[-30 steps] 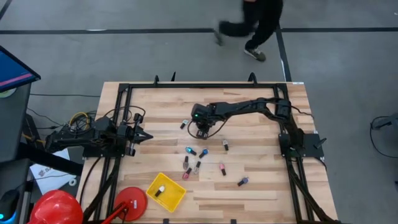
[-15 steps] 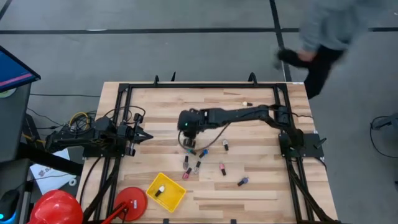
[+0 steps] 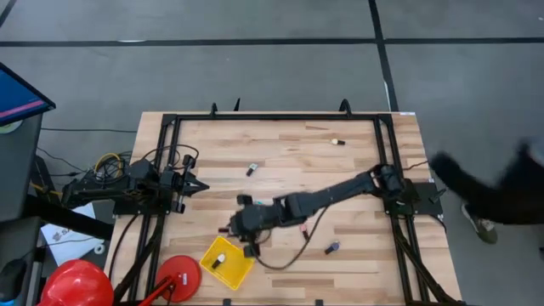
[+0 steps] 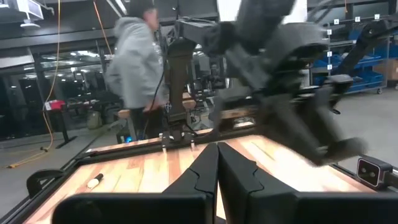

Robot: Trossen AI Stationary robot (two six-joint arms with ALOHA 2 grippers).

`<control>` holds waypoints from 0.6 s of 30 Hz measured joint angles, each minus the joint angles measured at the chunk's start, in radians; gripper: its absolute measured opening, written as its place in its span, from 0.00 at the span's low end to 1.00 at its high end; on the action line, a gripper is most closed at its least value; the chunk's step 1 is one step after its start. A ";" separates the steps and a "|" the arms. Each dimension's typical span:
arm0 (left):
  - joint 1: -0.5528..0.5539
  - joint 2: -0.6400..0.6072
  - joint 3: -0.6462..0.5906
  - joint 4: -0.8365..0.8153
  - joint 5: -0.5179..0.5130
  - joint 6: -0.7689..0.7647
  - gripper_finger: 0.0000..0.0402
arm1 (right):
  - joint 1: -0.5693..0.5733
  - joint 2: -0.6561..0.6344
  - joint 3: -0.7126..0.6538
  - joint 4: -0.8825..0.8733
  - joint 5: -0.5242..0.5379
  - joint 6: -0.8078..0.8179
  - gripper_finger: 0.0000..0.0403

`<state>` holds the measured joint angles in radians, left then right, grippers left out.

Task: Pick & Place Nail Polish
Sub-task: Put the top transparent nail polish into the yellow basket

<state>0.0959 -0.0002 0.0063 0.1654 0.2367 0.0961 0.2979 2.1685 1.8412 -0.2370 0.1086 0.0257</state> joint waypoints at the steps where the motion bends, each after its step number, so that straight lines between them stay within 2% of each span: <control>1: 0.000 0.000 0.000 0.000 0.000 0.000 0.00 | 0.014 0.005 -0.001 0.022 0.002 0.000 0.25; 3: 0.000 0.000 0.000 0.000 0.000 0.000 0.00 | 0.036 0.037 0.007 0.118 0.004 0.000 0.26; 5: 0.000 0.000 0.000 0.000 0.000 0.000 0.00 | 0.053 0.051 -0.002 0.126 0.005 0.000 0.26; 8: 0.000 0.000 0.000 0.000 0.000 0.000 0.00 | 0.074 0.100 0.005 0.232 0.006 0.000 0.26; 18: 0.000 0.000 0.000 0.000 0.000 0.000 0.00 | 0.104 0.200 0.003 0.290 -0.003 0.025 0.26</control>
<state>0.0959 -0.0002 0.0063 0.1656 0.2365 0.0961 0.4019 2.3689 1.8438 0.0533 0.1061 0.0512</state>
